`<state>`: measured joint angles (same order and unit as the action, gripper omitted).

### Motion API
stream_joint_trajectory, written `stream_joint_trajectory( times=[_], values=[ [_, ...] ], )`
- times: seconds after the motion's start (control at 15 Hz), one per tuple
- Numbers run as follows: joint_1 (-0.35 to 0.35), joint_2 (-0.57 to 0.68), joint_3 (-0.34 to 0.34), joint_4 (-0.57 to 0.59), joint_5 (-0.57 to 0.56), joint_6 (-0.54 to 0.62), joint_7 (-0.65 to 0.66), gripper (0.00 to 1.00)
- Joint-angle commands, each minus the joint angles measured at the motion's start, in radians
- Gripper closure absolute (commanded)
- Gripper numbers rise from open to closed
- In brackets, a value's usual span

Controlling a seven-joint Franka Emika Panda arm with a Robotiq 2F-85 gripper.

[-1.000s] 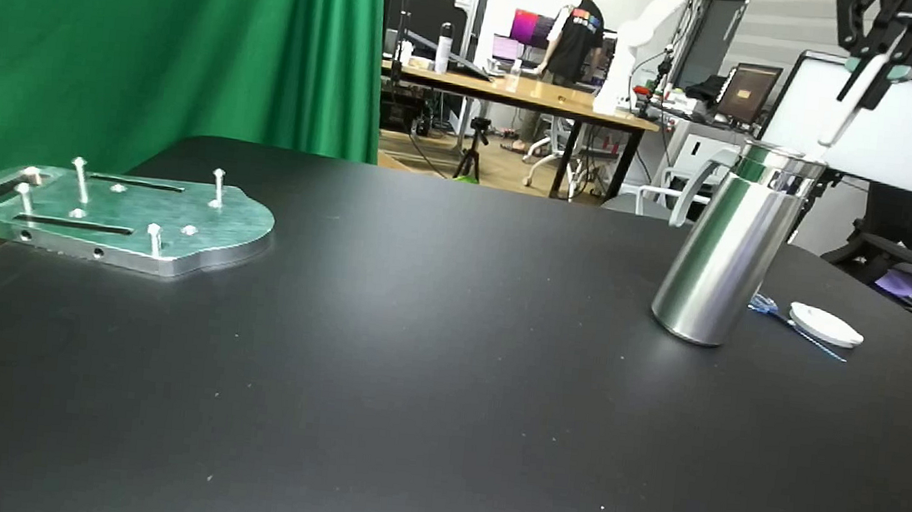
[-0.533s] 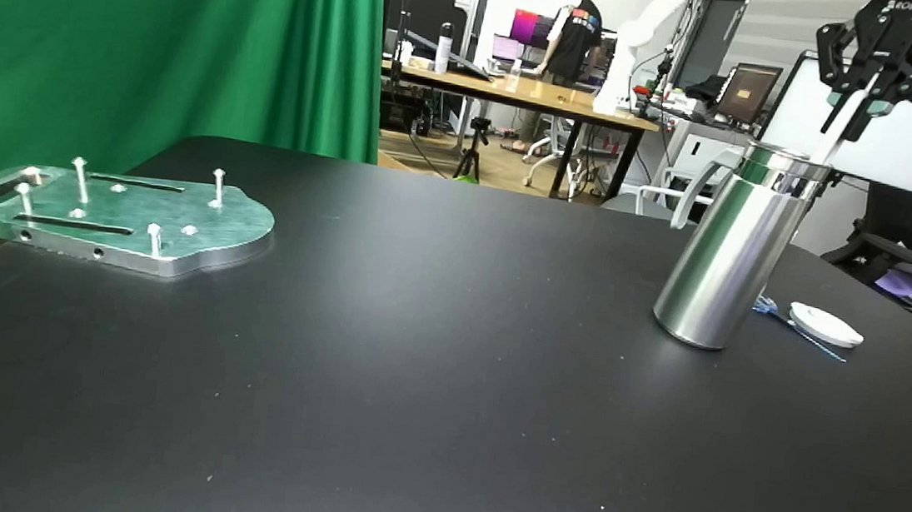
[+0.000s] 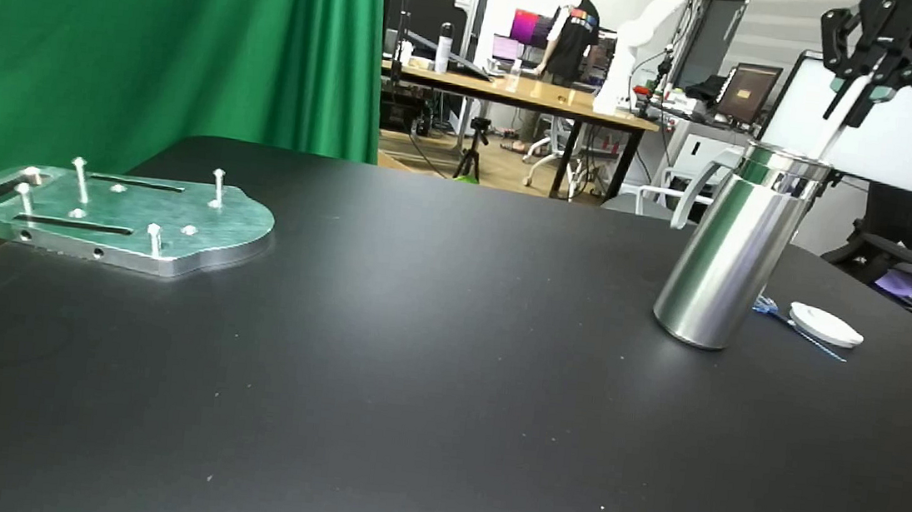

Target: Use the brush to clean the inside of the silver bottle

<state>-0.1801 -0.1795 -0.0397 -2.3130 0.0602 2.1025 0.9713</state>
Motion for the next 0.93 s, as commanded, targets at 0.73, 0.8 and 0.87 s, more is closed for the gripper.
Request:
stream_joint_trajectory(
  times=[0.73,0.8,0.87],
  values=[
    [0.016,0.024,-0.012,0.017,0.024,-0.027,0.000,0.96],
    [0.017,0.034,-0.013,0.019,0.026,-0.027,0.001,0.96],
    [0.019,0.045,-0.014,0.021,0.030,-0.030,0.001,0.96]
  ],
)
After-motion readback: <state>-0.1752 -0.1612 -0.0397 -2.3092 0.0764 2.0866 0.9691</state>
